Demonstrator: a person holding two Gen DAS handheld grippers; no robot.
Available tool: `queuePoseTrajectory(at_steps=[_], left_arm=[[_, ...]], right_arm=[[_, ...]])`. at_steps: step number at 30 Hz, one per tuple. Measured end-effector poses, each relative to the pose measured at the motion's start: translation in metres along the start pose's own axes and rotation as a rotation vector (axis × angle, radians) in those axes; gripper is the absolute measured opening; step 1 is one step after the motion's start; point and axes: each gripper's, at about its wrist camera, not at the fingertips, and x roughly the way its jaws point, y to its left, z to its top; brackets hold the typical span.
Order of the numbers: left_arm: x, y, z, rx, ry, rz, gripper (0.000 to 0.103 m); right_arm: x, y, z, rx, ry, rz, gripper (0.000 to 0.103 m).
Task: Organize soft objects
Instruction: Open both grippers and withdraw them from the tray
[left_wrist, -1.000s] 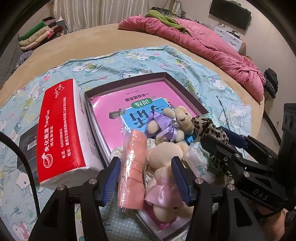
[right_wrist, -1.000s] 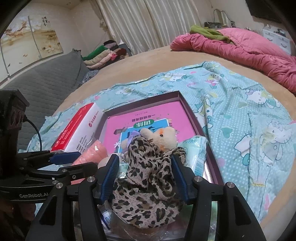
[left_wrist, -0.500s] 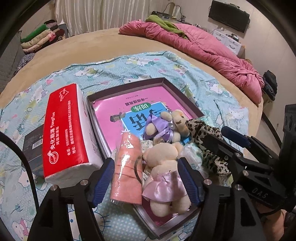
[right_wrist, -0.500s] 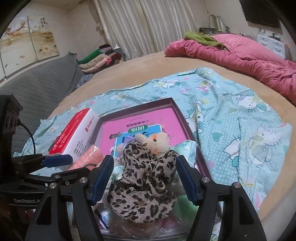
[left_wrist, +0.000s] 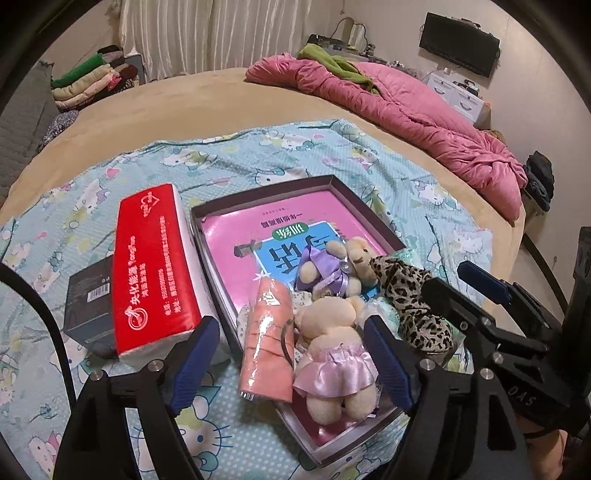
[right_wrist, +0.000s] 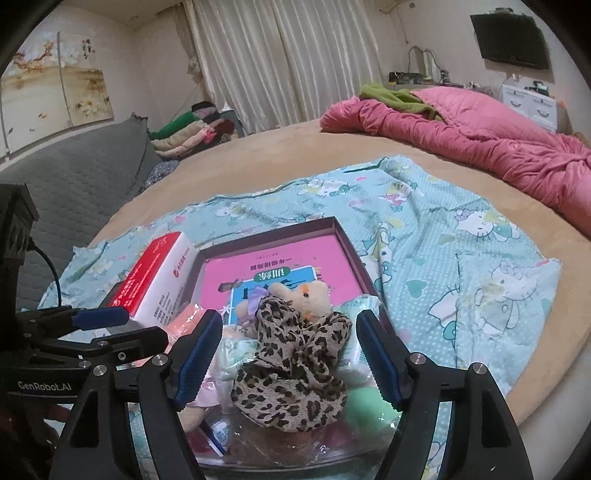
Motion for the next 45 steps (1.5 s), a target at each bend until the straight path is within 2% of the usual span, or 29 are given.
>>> queuePoseTrajectory(at_steps=[7,20,34,41,45], left_arm=[[-0.011,0.003,0.002,-0.003,-0.031,0.026,0.086],[-0.036,0.024,-0.001,-0.038,-0.066,0.106,0.088],[-0.079,0.038,-0.023,-0.032,-0.087,0.150,0.088],[-0.095,0.047,-0.045,-0.058,-0.077,0.161,0.088],[-0.102,0.051,-0.061,-0.076,-0.068,0.166,0.088]], right_arm=[[-0.008,0.011,0.002,-0.012,-0.011,-0.028,0.078],[-0.050,0.036,0.015,0.011,-0.103,-0.050,0.081],[-0.091,0.076,0.002,0.003,-0.098,-0.017,0.082],[-0.109,0.092,-0.015,-0.014,-0.103,-0.067,0.082],[-0.102,0.091,-0.023,-0.034,-0.054,-0.094,0.082]])
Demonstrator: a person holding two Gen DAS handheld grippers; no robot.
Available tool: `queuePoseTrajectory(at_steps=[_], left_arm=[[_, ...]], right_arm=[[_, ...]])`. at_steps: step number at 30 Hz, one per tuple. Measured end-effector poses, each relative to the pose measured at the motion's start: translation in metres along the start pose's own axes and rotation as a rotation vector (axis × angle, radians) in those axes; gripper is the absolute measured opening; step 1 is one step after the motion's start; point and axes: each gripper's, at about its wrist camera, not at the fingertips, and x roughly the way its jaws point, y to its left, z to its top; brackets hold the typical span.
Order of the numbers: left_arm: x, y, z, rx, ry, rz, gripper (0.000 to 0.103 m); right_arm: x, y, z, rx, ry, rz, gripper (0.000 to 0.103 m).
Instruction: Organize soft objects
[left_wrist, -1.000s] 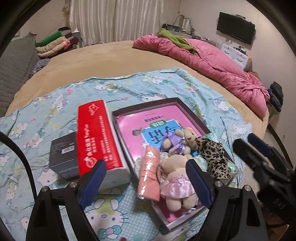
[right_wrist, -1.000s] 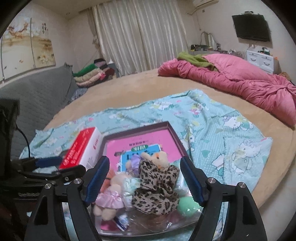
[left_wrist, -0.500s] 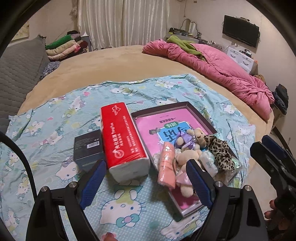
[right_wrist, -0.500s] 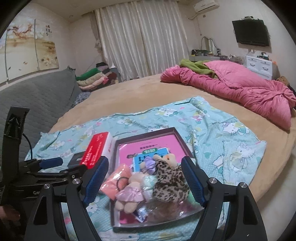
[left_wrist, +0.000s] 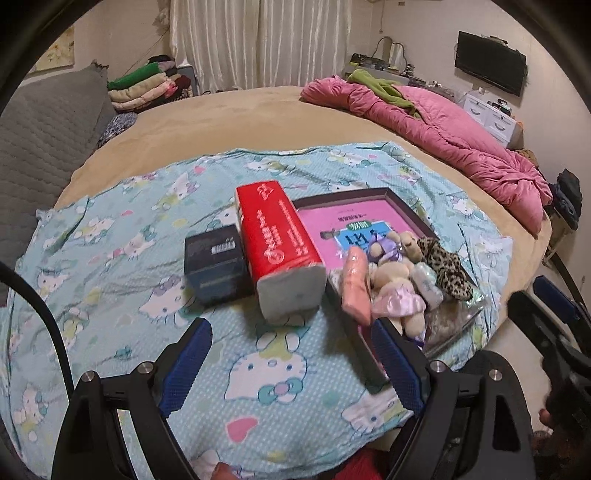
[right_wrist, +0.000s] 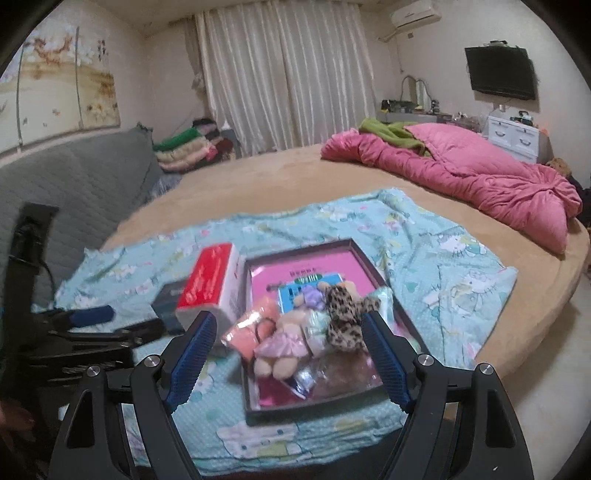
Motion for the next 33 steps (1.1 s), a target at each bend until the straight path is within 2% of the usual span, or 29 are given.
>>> queuePoseTrajectory(at_steps=[19,24,33], left_arm=[[-0.005,-0.014,-0.026,0.015,0.045,-0.001,0.088],[-0.008,-0.018,-0.030,0.020,0.045,0.000,0.088],[-0.009,-0.022,-0.035,0.024,0.045,0.008,0.088]], right_arm=[[0.001,0.001,-0.022,0.020,0.085,-0.095,0.082],[-0.001,-0.002,-0.027,0.041,0.108,-0.086,0.082],[-0.005,0.005,-0.032,0.007,0.116,-0.064,0.082]])
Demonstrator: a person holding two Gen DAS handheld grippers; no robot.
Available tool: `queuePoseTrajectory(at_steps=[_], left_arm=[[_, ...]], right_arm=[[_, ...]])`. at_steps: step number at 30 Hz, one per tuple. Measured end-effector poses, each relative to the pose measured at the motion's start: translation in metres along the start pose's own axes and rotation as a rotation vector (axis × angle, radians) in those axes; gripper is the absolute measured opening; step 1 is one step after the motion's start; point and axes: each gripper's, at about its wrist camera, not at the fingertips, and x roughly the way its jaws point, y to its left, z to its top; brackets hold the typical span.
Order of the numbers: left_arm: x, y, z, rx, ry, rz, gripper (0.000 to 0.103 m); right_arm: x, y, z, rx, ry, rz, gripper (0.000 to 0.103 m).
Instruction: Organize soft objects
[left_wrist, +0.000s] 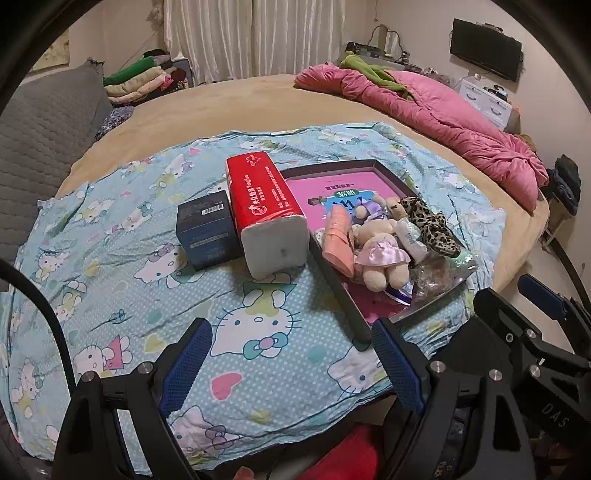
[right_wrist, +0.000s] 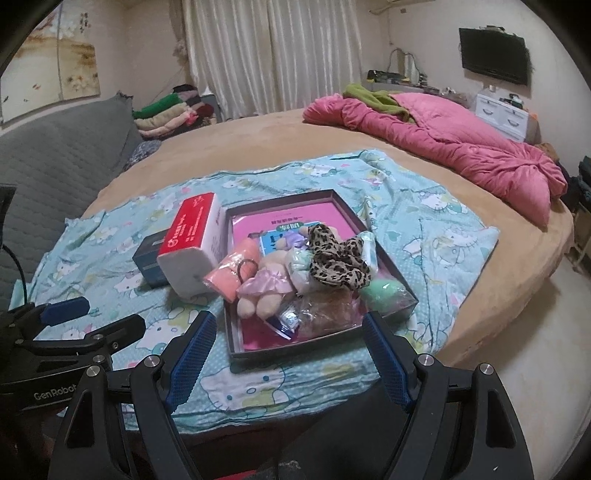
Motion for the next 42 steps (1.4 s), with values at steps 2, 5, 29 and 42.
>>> queuePoseTrajectory(at_steps=[2,5,29,42], left_arm=[[0.0001,0.0008,-0.0008,-0.002,0.001,0.002,0.088],[0.0012,0.0003,-0.0023,0.003,0.002,0.011,0.088],[0.0075,0.0033,-0.0063,0.004,0.015,0.018,0.088],[0.0073,0.0040,-0.0052,0.005,0.017,0.030,0.088]], right_arm=[[0.0008,-0.0005,-0.0003,0.001,0.003,0.000,0.082],[0.0031,-0.0002,-0.0009,-0.001,0.011,0.002,0.082],[0.0085,0.0030,-0.0032,-0.019,0.024,0.005,0.082],[0.0097,0.0038,-0.0039,-0.018,0.025,0.007,0.082]])
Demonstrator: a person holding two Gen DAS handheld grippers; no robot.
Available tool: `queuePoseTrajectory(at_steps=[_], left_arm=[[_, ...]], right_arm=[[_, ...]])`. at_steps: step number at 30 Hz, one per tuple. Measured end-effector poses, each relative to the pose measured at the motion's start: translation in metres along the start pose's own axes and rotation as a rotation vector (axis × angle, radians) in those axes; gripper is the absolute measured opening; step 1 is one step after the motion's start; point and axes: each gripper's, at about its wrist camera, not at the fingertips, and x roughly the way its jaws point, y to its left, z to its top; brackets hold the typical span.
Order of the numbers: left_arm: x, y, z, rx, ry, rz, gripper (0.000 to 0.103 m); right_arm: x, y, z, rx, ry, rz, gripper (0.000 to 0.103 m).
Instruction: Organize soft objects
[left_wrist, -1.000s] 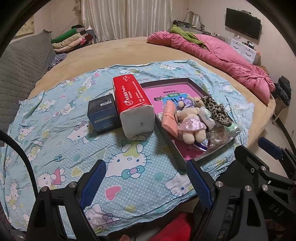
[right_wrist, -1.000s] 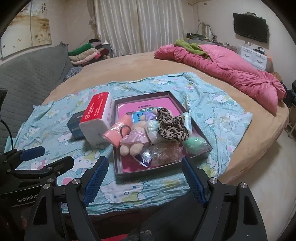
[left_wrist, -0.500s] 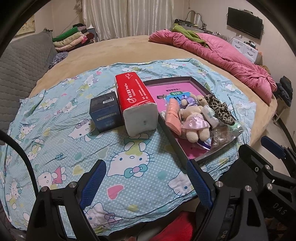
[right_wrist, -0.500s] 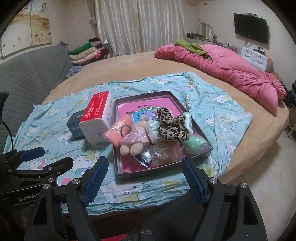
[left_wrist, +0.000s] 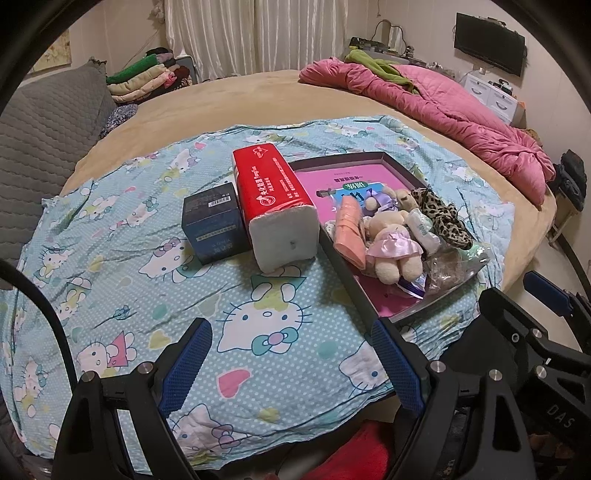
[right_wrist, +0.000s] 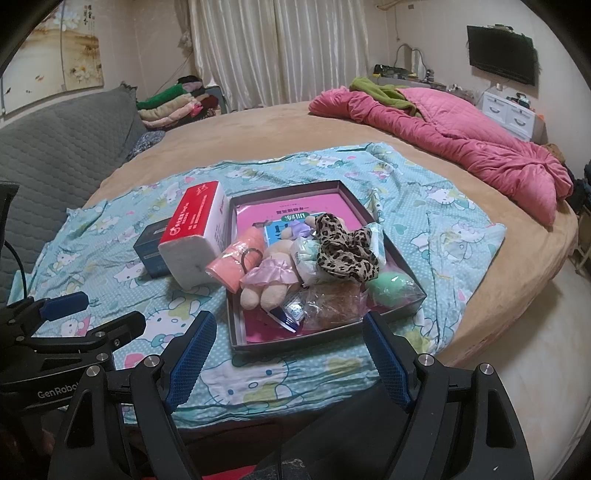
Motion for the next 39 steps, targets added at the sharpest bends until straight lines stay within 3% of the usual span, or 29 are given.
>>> queuePoseTrajectory(at_steps=[39], left_arm=[[0.0063,-0.0003,-0.0027,0.003,0.019,0.018,0.088]], right_arm=[[0.0007,0.0002,-0.0004,0.000,0.001,0.002,0.082]])
